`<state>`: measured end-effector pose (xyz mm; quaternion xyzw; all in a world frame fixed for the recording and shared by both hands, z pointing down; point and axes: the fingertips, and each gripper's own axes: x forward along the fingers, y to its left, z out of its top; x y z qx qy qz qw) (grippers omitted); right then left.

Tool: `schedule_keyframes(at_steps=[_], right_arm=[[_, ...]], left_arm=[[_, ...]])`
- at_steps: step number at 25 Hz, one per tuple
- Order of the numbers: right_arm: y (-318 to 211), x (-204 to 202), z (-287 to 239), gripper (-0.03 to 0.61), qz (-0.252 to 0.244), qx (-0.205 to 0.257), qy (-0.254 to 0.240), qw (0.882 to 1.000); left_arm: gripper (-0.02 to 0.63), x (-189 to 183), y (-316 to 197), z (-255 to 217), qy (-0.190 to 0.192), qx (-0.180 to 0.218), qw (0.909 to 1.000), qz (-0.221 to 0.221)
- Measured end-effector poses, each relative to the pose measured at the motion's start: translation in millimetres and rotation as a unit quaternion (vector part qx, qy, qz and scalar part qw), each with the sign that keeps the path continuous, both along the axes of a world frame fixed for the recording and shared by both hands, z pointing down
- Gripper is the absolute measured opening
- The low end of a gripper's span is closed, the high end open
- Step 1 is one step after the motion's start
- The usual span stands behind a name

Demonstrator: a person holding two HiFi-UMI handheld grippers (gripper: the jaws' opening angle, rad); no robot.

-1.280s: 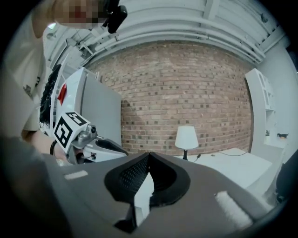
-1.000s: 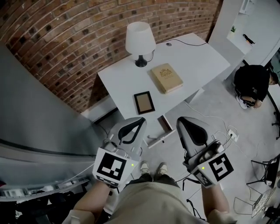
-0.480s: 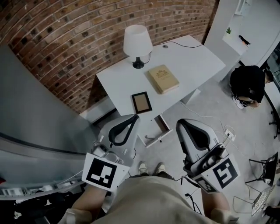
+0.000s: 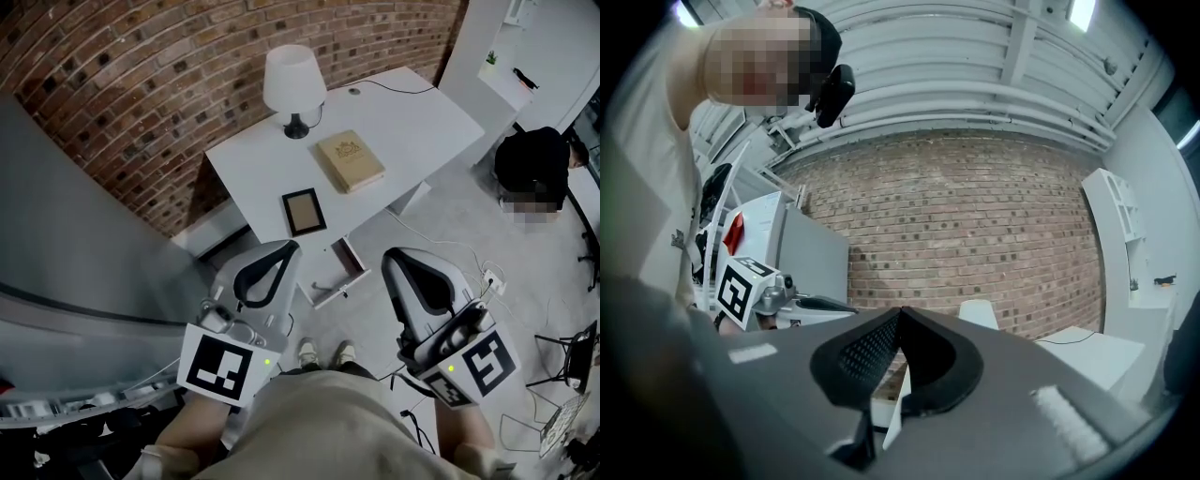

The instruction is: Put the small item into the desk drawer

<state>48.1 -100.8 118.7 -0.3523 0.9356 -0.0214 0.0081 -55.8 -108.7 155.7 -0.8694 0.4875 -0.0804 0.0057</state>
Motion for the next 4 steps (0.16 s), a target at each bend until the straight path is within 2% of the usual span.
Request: schedule_keyframes(at_steps=[4], right_arm=[[-3.9, -3.1, -2.9, 0.003, -0.001, -0.002, -0.012, 1.0]], left_arm=[[0.003, -2.4, -3.5, 1.3, 0.0, -0.004, 1.0, -0.003]])
